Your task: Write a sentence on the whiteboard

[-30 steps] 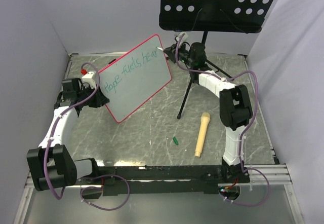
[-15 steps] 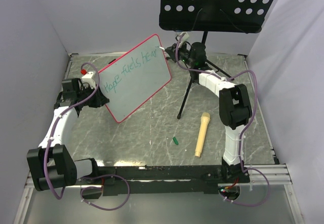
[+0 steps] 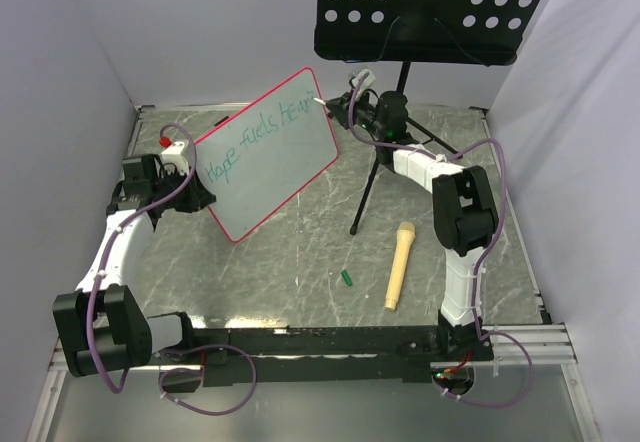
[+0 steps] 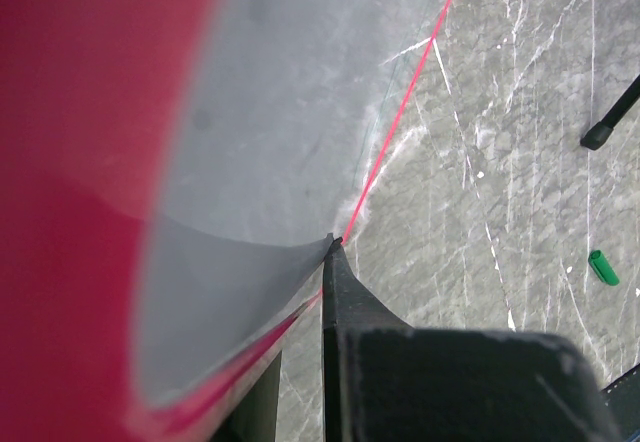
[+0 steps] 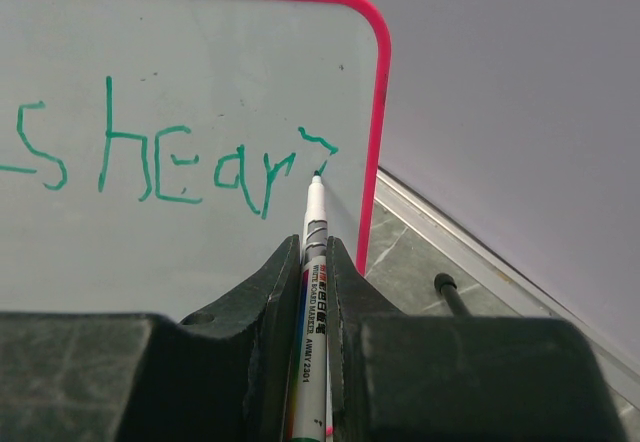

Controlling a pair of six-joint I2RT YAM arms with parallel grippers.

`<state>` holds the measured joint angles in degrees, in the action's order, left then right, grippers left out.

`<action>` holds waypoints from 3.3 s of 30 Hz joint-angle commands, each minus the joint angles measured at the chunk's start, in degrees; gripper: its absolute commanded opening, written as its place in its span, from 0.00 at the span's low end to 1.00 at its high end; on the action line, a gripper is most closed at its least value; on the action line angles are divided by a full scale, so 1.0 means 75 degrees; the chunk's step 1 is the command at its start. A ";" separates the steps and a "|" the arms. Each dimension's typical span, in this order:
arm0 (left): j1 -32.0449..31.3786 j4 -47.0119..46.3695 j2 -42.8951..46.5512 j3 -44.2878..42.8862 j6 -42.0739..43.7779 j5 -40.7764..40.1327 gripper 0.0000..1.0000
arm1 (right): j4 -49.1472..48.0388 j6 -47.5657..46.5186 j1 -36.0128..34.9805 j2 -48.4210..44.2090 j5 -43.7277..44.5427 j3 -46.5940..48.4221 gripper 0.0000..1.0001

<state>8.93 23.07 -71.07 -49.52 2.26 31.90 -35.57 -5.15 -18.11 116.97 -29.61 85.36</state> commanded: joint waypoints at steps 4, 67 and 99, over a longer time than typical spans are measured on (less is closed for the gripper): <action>0.0052 0.1389 -0.0626 0.0673 0.1866 -0.3363 0.01 | -0.0601 0.0159 0.0024 -0.0607 -0.0178 0.0114 0.00; -0.0007 0.1377 -0.0602 0.0684 0.1890 -0.3386 0.01 | 0.0665 0.0077 -0.0070 0.0318 -0.0201 0.1298 0.00; -0.0007 0.1389 -0.0684 0.0626 0.1878 -0.3433 0.01 | 0.0419 -0.0040 -0.0082 0.0002 -0.0271 0.0478 0.00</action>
<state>8.91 23.09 -71.18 -49.52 2.11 31.90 -30.85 -4.58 -18.24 118.52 -30.89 90.26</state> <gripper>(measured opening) 0.194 0.193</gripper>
